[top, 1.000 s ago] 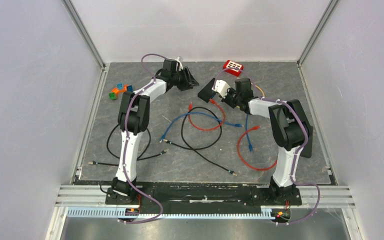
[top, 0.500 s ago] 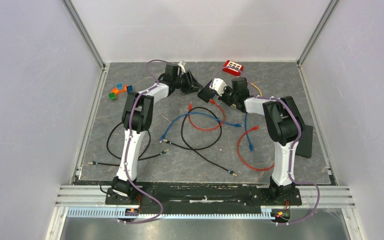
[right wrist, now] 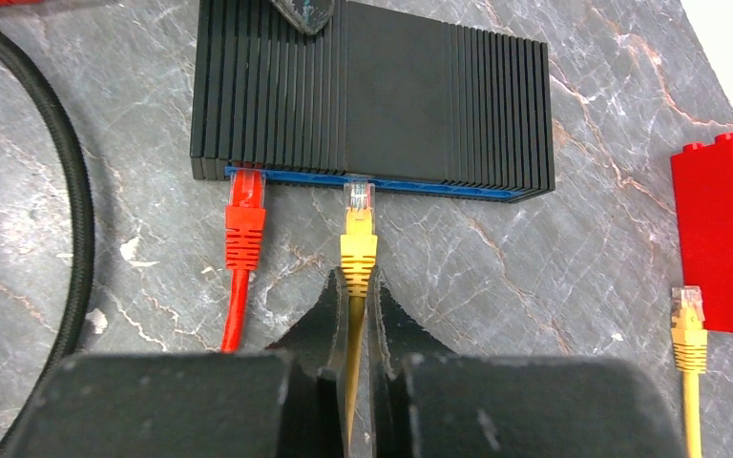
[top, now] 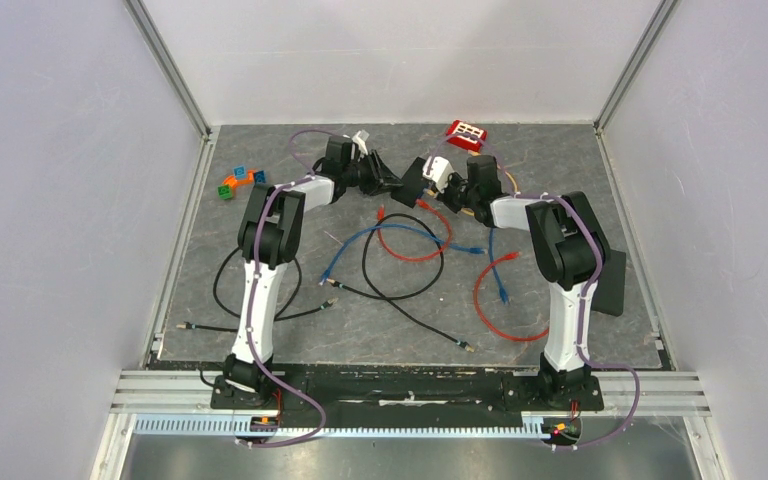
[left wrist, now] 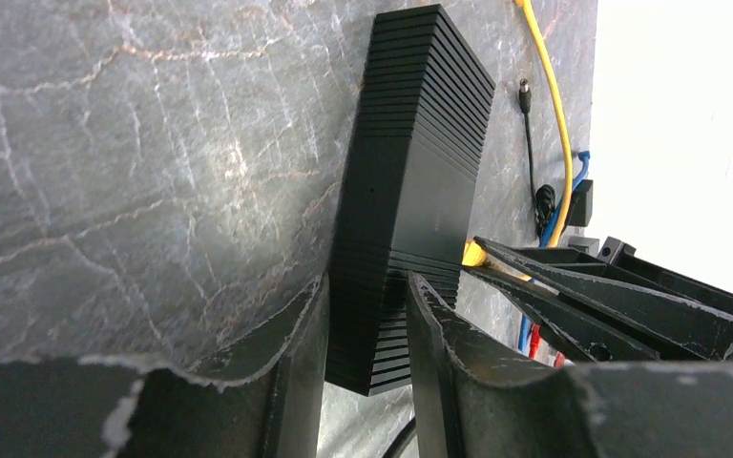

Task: Insert the plug into the switch port
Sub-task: Insert the connector into the switch port.

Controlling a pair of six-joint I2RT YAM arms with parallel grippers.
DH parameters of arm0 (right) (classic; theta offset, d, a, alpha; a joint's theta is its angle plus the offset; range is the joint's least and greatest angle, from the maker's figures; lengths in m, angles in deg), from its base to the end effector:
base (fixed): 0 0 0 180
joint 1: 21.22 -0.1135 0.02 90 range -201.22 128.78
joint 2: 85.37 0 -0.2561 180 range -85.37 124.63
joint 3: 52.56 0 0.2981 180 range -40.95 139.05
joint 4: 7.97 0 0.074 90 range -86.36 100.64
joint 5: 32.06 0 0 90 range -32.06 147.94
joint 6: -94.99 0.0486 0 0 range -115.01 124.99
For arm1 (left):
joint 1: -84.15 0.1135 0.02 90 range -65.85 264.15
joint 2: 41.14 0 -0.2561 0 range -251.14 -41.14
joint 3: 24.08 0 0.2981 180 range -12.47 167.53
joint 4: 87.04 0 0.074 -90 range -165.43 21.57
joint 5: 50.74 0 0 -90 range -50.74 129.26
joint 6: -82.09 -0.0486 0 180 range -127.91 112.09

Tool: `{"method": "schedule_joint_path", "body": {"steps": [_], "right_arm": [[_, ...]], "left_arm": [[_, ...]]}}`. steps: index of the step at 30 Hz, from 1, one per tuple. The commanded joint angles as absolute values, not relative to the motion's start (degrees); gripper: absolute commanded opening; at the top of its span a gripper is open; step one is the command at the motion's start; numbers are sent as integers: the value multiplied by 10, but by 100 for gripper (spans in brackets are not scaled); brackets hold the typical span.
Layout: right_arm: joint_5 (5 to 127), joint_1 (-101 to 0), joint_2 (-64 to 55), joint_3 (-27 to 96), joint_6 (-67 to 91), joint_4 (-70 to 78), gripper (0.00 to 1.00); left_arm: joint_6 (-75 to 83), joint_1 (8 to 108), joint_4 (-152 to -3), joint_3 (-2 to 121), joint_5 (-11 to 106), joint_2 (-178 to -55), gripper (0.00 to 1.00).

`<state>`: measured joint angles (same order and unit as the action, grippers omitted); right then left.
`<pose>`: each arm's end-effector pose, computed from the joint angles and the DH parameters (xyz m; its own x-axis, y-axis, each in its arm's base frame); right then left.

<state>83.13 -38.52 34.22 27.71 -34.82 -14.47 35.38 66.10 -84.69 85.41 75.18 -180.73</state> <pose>0.4485 0.1614 0.0834 -0.0066 -0.6089 -0.7933 -0.8004 0.4788 -0.3608 0.5317 -0.2033 0.0692 -0.8661 -0.3018 -0.3984 0.1754 0.5628 -0.8078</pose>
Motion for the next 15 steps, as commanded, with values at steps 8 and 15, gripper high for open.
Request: {"method": "schedule_joint_path", "body": {"steps": [8, 15], "right_arm": [[912, -409, 361, 329, -267, -152, 0], [917, -412, 360, 339, -264, -120, 0]], "left_arm": [[333, 652, -801, 816, 761, -1769, 40], [301, 656, -764, 835, 738, -1769, 40]]}}
